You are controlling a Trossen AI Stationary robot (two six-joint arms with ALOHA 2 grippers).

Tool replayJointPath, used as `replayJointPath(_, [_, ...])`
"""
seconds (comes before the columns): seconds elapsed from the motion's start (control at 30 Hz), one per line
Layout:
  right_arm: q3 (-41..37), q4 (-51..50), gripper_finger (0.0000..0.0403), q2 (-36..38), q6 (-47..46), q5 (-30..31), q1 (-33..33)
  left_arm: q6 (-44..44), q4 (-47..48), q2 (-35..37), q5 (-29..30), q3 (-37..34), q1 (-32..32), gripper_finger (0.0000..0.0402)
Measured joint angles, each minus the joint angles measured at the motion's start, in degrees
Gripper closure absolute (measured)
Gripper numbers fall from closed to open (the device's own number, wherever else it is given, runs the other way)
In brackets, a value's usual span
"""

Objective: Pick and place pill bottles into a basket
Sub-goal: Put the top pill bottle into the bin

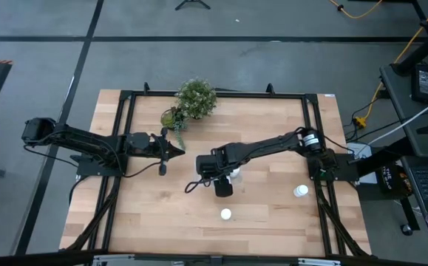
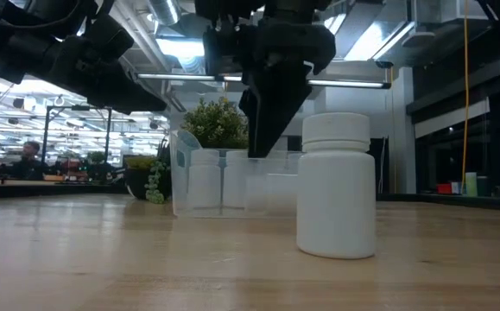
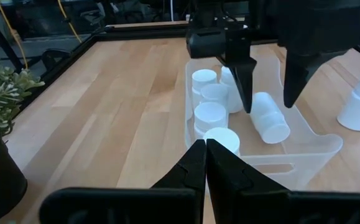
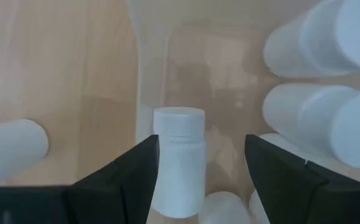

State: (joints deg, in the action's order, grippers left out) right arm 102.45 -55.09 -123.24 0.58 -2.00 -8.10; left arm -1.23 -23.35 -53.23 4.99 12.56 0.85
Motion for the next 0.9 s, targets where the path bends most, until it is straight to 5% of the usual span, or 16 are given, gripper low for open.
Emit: replayJointPath(0.9, [-0.72, 2.27, 0.0166, -0.96, -0.13, -2.19, 0.09, -1.49, 0.08, 0.0, 0.11, 0.0, 0.0, 0.0395])
